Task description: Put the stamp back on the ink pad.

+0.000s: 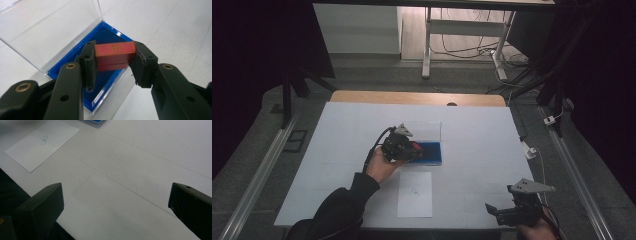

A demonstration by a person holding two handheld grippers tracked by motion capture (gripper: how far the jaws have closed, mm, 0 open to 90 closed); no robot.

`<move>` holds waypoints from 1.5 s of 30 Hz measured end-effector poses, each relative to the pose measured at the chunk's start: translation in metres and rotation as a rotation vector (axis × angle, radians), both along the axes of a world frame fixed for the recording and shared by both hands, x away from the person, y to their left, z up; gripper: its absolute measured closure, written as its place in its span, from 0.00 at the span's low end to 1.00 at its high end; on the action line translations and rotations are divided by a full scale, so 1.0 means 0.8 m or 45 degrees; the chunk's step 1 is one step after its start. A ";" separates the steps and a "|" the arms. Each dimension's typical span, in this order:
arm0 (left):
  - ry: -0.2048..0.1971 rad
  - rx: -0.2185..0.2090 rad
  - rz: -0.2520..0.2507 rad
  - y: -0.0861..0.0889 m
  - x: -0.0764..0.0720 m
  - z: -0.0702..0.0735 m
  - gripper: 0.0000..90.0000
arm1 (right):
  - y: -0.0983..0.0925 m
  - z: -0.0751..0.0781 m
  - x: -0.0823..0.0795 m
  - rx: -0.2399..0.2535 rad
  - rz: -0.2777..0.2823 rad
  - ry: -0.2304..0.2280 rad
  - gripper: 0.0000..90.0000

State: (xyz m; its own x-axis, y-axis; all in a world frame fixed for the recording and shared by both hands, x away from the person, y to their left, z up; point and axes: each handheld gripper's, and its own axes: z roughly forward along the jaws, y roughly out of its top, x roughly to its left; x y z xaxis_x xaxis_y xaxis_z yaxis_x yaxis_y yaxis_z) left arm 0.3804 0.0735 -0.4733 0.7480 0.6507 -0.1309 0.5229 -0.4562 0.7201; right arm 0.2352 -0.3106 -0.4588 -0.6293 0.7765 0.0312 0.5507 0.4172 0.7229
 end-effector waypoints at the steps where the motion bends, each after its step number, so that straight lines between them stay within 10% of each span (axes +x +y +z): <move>1: -0.001 0.003 0.002 -0.001 0.002 -0.001 0.64 | 0.000 0.000 0.000 0.000 0.000 0.000 0.00; 45: -0.054 0.141 0.003 -0.027 0.034 -0.037 0.58 | -0.001 0.000 -0.002 -0.008 0.009 -0.002 0.00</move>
